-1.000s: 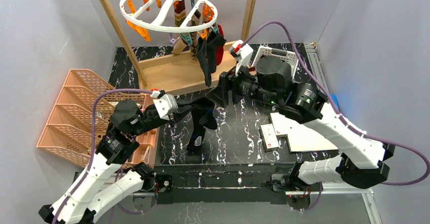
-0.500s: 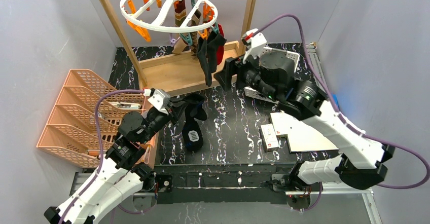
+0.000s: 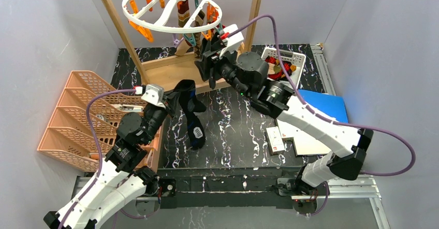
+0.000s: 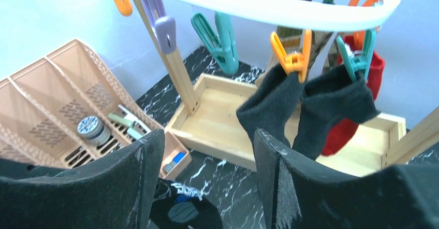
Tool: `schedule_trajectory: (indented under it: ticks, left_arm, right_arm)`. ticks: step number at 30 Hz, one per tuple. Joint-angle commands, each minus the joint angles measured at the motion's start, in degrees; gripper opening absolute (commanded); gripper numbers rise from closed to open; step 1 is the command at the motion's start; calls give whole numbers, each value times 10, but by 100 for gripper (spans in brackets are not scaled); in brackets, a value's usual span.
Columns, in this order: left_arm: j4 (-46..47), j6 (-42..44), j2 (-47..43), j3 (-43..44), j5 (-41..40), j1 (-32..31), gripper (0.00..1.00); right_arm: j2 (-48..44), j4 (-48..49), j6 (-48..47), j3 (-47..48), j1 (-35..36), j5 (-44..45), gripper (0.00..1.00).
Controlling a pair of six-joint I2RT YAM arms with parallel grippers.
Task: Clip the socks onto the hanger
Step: Pick up the sock at the center of the board, then rotate the hanger at the clothesline.
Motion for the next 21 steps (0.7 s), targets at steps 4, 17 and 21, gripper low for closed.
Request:
schedule_trajectory:
  ticks: [4, 17, 21]
  left_arm:
    - [13, 57, 14, 60, -42, -2, 0]
    - [30, 59, 49, 79, -31, -3, 0]
    - [29, 52, 42, 67, -32, -3, 0]
  right_arm:
    - [19, 180, -88, -7, 14, 63, 74]
    - [24, 324, -194, -79, 14, 67, 75]
    - [31, 354, -207, -88, 14, 60, 75]
